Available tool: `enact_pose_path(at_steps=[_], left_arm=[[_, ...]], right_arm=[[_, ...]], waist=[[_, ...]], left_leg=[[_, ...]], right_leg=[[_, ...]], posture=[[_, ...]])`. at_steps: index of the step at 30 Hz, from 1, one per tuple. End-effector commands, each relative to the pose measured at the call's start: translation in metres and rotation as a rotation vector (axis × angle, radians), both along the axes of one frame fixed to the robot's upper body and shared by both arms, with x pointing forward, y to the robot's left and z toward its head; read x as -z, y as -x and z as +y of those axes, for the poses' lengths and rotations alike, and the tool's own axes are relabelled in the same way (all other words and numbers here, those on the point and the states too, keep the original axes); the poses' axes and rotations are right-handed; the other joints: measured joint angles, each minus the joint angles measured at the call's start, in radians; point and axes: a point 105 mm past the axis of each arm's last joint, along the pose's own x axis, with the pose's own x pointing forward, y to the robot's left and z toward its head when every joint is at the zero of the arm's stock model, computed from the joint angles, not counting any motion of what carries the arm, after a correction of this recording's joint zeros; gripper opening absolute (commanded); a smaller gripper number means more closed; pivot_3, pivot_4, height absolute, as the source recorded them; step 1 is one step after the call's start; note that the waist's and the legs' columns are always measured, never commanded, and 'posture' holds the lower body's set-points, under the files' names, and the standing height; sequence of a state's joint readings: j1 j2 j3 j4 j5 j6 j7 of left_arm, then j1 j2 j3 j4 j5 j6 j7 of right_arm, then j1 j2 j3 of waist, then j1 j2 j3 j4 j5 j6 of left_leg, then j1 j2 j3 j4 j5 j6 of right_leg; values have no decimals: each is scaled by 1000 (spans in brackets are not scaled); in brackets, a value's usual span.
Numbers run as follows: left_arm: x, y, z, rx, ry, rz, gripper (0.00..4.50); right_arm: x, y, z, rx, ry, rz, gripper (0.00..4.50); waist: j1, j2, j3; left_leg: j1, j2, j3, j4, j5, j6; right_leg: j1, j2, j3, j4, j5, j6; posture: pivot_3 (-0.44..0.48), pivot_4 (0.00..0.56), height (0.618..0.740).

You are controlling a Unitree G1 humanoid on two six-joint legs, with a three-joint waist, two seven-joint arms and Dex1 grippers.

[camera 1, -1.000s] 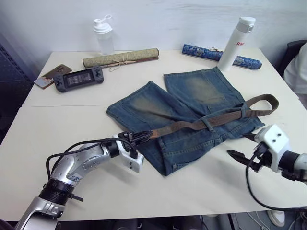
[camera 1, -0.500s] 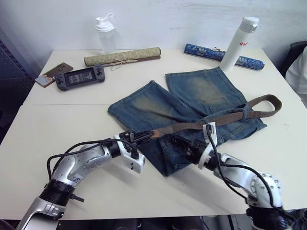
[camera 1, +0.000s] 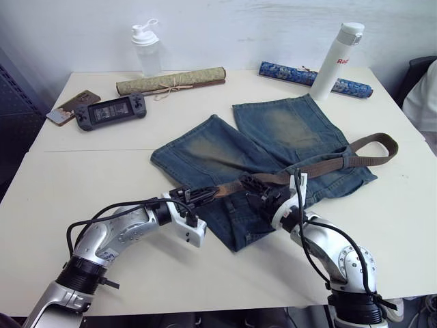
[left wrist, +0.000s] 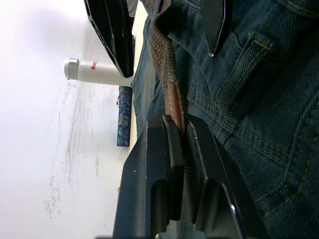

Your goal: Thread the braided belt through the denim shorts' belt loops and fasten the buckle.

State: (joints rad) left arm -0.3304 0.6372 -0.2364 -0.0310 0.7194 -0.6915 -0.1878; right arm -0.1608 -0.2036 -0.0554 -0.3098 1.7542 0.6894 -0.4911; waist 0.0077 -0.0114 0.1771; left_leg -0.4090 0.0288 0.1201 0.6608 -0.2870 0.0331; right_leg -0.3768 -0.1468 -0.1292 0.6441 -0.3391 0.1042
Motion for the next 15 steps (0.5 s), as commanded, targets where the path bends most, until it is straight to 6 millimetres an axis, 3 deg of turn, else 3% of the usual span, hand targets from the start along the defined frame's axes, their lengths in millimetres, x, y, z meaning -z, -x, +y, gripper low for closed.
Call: enact_pose_path(at_steps=[1,5,7,12,15], left_arm=[[-10,4,-2,20,25,-42,0],[-10,4,-3,23,27,-38,0],[-9,5,-3,29,29,-33,0],[-10,7,-4,46,56,-9,0],[-14,4,-1,24,124,37,1183]], right_arm=[[-9,-3,-5,34,-3,-42,2739],[-11,-6,-8,61,-16,-50,740],[-13,-6,-7,61,-24,-62,62],[-18,-7,-5,64,-60,-79,62],[-22,-8,-4,68,-71,-97,0]], waist=[[-3,0,0],[-9,0,0],[-11,0,0],[-11,0,0],[-11,1,0]], left_leg=[[0,0,0,0,0,0],[0,0,0,-1,0,0],[0,0,0,-1,0,0],[0,0,0,-2,0,0],[0,0,0,-2,0,0]], right_leg=[[0,0,0,0,0,0],[0,0,0,0,0,0],[0,0,0,0,0,0],[0,0,0,-1,0,0],[0,0,1,-1,0,0]], posture=[[0,150,717],[0,150,717],[0,150,717],[0,150,717],[0,150,717]])
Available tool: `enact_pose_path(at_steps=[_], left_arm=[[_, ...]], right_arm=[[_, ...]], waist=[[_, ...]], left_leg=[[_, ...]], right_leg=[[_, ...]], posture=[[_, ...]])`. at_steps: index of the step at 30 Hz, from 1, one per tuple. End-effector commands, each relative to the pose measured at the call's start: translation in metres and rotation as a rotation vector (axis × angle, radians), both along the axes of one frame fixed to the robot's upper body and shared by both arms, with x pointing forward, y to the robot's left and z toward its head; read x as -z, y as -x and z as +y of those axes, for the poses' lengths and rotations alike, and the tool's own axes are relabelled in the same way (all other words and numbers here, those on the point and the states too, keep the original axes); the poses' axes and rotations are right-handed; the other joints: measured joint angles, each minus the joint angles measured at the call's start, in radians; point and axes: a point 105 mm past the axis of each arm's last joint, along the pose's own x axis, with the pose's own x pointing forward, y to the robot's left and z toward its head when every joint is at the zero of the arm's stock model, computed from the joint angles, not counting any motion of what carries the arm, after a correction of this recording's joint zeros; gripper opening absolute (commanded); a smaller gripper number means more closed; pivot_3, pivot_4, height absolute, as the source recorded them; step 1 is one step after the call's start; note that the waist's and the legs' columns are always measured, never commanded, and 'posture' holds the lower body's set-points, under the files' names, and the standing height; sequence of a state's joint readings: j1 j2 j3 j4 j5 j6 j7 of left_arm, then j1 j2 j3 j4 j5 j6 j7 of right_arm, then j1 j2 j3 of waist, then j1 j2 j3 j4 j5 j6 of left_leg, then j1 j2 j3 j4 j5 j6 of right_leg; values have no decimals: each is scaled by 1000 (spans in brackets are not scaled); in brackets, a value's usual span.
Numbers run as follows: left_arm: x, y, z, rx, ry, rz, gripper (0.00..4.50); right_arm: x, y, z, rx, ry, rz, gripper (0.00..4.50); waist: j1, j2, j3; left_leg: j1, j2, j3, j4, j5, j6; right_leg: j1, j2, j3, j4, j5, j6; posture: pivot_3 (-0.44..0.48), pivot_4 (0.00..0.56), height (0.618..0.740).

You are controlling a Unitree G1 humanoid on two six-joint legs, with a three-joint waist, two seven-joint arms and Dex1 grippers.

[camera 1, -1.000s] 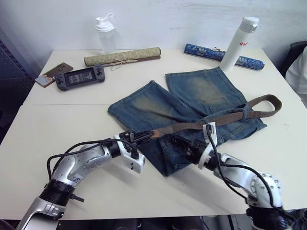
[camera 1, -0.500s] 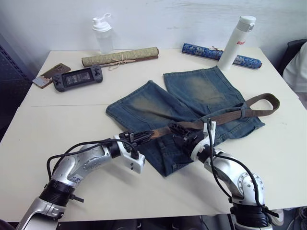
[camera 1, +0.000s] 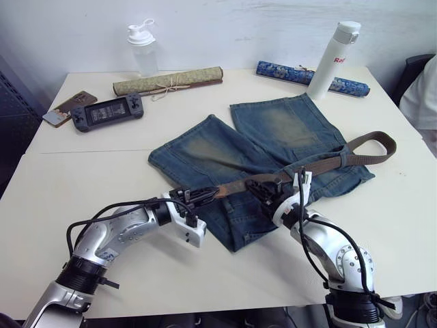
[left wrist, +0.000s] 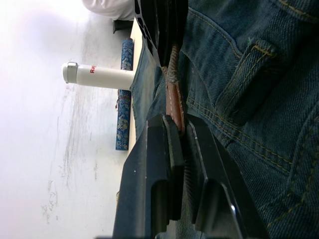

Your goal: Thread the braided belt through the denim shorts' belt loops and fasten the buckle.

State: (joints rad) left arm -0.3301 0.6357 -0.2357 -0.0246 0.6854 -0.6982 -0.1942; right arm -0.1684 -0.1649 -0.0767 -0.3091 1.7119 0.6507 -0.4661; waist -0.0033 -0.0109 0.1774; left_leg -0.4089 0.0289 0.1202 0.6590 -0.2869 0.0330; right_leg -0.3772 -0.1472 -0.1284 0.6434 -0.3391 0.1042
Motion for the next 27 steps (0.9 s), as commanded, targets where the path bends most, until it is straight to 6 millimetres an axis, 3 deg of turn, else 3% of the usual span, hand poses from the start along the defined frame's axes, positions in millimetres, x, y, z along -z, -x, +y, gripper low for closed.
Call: enact_pose_path(at_steps=[1,4,7,13,19,27], left_arm=[[-12,3,1,10,107,35,1636],[-13,9,4,32,186,115,2977],[-20,22,13,68,369,232,2977],[-4,28,27,23,407,369,2977],[7,29,32,-21,408,422,2977],[10,30,33,-35,403,431,2977]], right_arm=[[-18,-2,-2,19,-32,-76,0],[-23,-5,-13,54,-21,-103,0],[-29,-9,-35,88,10,-142,0],[-36,-9,-53,72,73,-188,0],[-31,0,-37,-39,163,-214,0],[-23,-1,-30,-57,270,-230,0]], waist=[[0,0,0],[-1,0,0],[-1,1,0],[1,1,1],[1,2,1],[1,2,1]], left_leg=[[0,0,0,0,0,0],[0,0,0,0,0,0],[0,0,0,0,0,0],[1,0,0,0,0,0],[0,0,1,-1,0,0],[0,0,1,-2,0,0]], right_leg=[[0,0,0,0,0,0],[0,0,1,0,0,0],[0,0,1,-1,0,0],[1,0,1,-1,0,0],[0,0,1,-2,0,0],[0,0,1,-3,0,0]], posture=[[0,150,717],[0,150,717],[0,150,717],[0,150,717],[0,150,717],[0,150,717]])
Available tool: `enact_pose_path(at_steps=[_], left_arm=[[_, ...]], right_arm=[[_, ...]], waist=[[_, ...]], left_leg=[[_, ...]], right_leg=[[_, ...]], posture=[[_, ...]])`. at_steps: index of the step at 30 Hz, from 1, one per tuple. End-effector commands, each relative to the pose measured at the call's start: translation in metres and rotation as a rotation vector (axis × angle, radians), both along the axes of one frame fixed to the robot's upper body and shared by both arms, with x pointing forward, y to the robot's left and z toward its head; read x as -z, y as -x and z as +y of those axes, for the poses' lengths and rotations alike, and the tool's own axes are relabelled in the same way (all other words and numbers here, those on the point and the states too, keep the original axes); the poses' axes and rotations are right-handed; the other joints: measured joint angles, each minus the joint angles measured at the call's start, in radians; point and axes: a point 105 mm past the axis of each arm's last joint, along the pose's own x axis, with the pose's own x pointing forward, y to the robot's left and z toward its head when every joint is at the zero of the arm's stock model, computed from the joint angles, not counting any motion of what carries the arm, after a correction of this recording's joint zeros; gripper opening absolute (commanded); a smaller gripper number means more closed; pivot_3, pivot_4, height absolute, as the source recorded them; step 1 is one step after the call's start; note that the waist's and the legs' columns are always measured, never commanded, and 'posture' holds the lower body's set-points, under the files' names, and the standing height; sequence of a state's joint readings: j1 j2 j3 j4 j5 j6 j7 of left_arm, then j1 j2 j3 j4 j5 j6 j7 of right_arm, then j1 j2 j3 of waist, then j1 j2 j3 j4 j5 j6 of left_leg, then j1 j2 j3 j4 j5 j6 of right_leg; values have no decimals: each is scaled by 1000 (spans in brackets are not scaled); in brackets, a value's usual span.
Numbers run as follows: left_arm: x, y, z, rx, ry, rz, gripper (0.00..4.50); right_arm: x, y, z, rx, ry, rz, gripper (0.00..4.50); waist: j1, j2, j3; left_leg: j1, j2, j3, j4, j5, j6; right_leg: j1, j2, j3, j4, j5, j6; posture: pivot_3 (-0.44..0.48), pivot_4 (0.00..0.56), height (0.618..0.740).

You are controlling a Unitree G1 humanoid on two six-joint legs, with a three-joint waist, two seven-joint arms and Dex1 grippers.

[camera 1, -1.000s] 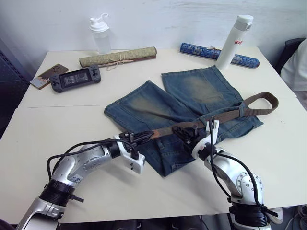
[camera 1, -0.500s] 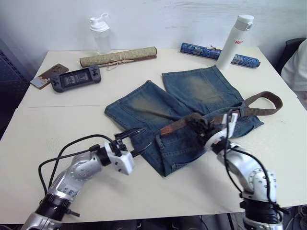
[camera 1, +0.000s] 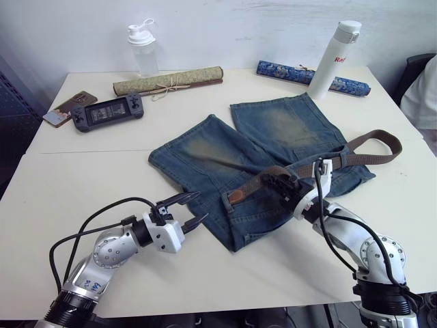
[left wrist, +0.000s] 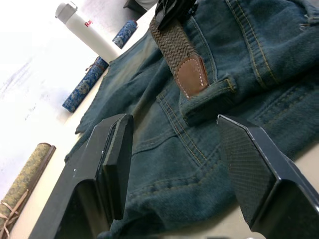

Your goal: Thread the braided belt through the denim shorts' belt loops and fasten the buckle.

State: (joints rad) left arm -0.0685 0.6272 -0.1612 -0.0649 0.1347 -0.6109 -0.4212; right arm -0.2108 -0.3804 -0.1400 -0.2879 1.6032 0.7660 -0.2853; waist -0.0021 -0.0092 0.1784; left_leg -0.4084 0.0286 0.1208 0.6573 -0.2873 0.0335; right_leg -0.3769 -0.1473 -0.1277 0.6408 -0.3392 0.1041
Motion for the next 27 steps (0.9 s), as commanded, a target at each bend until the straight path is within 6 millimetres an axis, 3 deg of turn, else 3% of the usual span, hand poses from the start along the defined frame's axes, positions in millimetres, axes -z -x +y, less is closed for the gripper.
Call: enact_pose_path(at_steps=[1,7,13,19,27], left_arm=[[-11,1,1,0,27,-38,2977],[-12,0,1,-5,28,-42,2977],[-11,1,0,4,19,-43,2977],[-5,1,5,-1,-34,-57,2977],[23,6,17,57,-282,-146,2977]], right_arm=[[-11,4,5,-28,37,-72,0],[-15,4,9,-37,93,-114,0],[-6,10,29,-101,158,-111,0],[22,14,44,-120,74,33,0],[40,11,59,-155,-177,235,0]], waist=[[-1,0,0],[-1,0,0],[-2,0,0],[-2,0,0],[-12,0,-1]], left_leg=[[0,0,0,0,0,0],[0,0,0,-1,0,0],[0,0,0,-2,0,0],[1,0,0,-6,1,-2],[3,1,0,-8,1,-1]], right_leg=[[0,0,0,0,0,0],[0,0,0,-3,0,0],[0,0,0,-3,0,0],[0,1,-1,-3,0,0],[0,1,-2,-3,0,0]], posture=[[0,150,717],[0,150,717],[0,150,717],[0,150,717],[0,150,717]])
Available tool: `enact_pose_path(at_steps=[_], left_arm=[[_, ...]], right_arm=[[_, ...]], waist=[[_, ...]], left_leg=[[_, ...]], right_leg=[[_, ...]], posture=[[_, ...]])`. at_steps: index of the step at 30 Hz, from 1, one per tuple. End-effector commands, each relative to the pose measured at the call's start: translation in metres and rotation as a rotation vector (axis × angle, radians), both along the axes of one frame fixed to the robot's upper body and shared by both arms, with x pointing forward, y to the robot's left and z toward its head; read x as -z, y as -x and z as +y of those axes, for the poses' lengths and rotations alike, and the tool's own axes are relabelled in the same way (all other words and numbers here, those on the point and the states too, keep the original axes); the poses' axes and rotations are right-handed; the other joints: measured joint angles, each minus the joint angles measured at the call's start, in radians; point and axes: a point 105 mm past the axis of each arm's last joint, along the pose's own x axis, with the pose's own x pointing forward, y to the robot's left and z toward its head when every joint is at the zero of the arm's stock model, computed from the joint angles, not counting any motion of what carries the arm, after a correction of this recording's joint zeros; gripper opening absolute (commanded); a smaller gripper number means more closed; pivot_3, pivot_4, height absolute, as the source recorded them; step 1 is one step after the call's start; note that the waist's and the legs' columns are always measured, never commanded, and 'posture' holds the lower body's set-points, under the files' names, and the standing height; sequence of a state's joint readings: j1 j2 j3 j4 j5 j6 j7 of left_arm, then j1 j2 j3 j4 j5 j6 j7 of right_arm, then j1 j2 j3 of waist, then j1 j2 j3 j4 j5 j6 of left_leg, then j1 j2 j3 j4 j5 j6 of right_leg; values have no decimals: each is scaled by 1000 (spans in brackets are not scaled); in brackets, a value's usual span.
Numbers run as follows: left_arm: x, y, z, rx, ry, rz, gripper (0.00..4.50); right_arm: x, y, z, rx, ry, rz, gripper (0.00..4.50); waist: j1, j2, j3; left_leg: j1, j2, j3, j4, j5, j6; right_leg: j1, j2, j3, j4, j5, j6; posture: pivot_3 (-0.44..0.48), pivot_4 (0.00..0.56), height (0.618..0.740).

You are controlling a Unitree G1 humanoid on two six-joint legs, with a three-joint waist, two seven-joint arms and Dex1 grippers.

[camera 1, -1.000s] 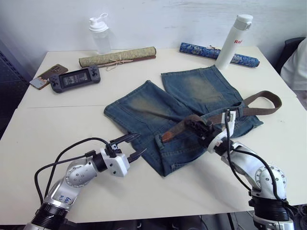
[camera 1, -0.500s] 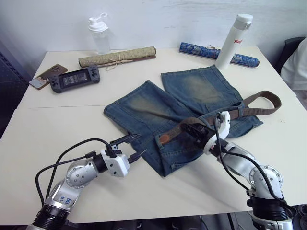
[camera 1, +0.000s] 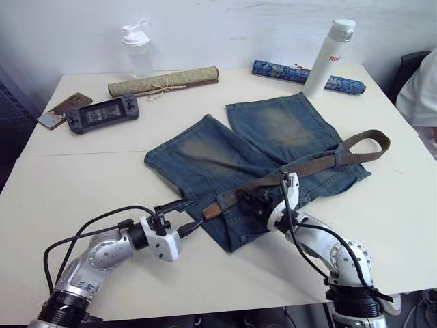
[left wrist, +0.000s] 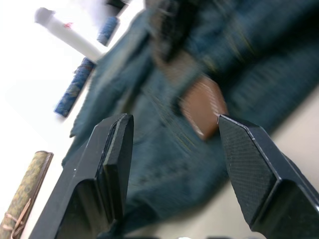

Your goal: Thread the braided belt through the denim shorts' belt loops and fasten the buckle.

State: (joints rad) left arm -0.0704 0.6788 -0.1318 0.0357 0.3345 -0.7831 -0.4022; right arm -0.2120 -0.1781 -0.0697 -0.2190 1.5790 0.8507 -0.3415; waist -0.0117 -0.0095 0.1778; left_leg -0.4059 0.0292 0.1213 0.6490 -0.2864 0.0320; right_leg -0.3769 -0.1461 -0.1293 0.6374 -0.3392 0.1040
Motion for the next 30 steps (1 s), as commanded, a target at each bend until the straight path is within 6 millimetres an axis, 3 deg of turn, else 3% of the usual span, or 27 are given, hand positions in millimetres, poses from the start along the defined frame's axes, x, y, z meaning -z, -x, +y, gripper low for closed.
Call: enact_pose_path(at_steps=[1,9,16,26,30], left_arm=[[3,-1,5,18,-69,-66,2977],[-3,-11,-5,40,-49,-131,2977],[0,-12,-10,40,-30,-126,2977],[-30,7,-15,103,174,-19,2977],[-22,-1,-16,76,112,-34,2977]], right_arm=[[12,2,8,-38,-86,98,0],[22,9,24,-159,-56,143,0],[24,7,24,-157,-52,147,0],[23,3,22,-136,-59,141,0],[23,3,24,-139,-64,142,0]], waist=[[-4,0,0],[-23,-2,-2],[-28,-3,-3],[-36,-3,-3],[-38,-3,-3]], left_leg=[[0,0,0,0,0,0],[1,1,0,-2,0,-1],[2,2,0,-2,0,-1],[2,2,0,-2,0,-2],[2,2,0,-1,0,-2]], right_leg=[[0,0,0,0,0,0],[0,0,-2,0,0,0],[0,0,-2,0,0,0],[0,-1,-2,0,0,0],[1,0,-2,0,0,0]], posture=[[0,150,717],[0,150,717],[0,150,717],[0,150,717],[0,150,717]])
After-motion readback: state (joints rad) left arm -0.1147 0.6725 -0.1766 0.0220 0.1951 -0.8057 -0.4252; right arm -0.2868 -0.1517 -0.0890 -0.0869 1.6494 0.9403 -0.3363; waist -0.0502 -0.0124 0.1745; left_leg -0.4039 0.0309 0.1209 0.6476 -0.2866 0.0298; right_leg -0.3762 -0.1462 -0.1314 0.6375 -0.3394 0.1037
